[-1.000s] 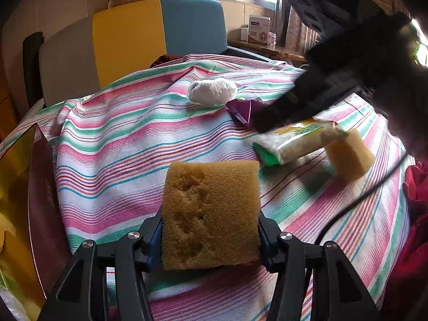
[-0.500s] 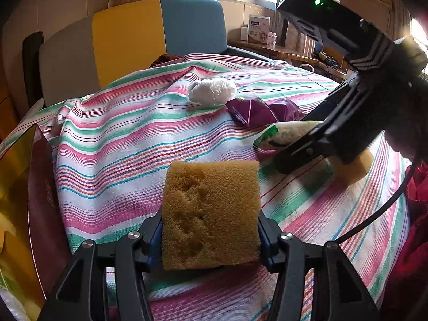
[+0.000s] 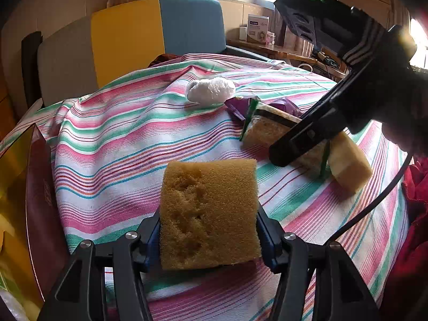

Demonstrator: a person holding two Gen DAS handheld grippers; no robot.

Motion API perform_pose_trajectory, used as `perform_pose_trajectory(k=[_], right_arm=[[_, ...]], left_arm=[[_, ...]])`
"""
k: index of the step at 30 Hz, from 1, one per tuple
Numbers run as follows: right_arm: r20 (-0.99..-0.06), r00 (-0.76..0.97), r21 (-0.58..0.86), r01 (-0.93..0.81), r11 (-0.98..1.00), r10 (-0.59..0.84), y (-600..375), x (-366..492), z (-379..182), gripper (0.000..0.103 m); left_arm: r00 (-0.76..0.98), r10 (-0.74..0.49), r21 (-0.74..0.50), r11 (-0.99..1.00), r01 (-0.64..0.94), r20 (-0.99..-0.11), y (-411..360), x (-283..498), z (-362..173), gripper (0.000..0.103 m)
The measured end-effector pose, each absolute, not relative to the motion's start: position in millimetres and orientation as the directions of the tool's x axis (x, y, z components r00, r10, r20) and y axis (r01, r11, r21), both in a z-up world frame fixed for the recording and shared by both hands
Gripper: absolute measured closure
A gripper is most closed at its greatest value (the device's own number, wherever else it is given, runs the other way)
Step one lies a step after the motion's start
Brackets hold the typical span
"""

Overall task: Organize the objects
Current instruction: 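Hold the sponge with the left tool while the right tool grasps the green-edged cracker packet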

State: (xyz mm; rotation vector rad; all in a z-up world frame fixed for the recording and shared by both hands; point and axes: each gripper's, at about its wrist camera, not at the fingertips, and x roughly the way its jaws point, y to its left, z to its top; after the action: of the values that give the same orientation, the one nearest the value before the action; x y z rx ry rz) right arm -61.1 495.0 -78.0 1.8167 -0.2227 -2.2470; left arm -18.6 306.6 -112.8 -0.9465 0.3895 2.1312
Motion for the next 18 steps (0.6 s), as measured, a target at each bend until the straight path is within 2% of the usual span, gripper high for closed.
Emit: perform_pose_trajectory(k=[4, 10, 12, 13, 14, 18], right_arm=[[-0.941, -0.209, 0.256, 0.073, -0.964, -0.266, 499.1, -62.0, -77.4, 0.005], [-0.948, -0.277, 0.146, 0.053, -0.988, -0.155, 505.0, -56.3, -67.2, 0.007], [-0.955, -0.276, 0.099, 0.064, -0.993, -0.112, 497.8, -52.7, -70.0, 0.017], [-0.961, -0.264, 0.071, 0.063, -0.995, -0.086, 493.8, -51.3, -74.2, 0.034], [-0.965, -0.256, 0.040, 0.050, -0.998, -0.052, 493.0, -49.3, -79.9, 0.058], [-0.944, -0.321, 0.092, -0.032, -0.995, -0.077, 503.1, -36.2, -77.6, 0.059]], left_arm=[[-0.438, 0.519, -0.027, -0.666, -0.745, -0.734, 306.9, -18.8, -112.9, 0.044], [-0.438, 0.519, -0.027, -0.666, -0.745, -0.734, 307.0, -18.7, -113.0, 0.044], [-0.438, 0.519, -0.027, -0.666, -0.745, -0.734, 307.1, -18.8, -113.1, 0.044], [-0.438, 0.519, -0.027, -0.666, -0.745, -0.734, 307.1, -18.6, -113.2, 0.044], [-0.438, 0.519, -0.027, -0.666, -0.745, -0.734, 307.1, -18.8, -113.1, 0.044], [-0.435, 0.519, -0.032, -0.668, -0.743, -0.736, 307.0, -19.5, -113.6, 0.046]])
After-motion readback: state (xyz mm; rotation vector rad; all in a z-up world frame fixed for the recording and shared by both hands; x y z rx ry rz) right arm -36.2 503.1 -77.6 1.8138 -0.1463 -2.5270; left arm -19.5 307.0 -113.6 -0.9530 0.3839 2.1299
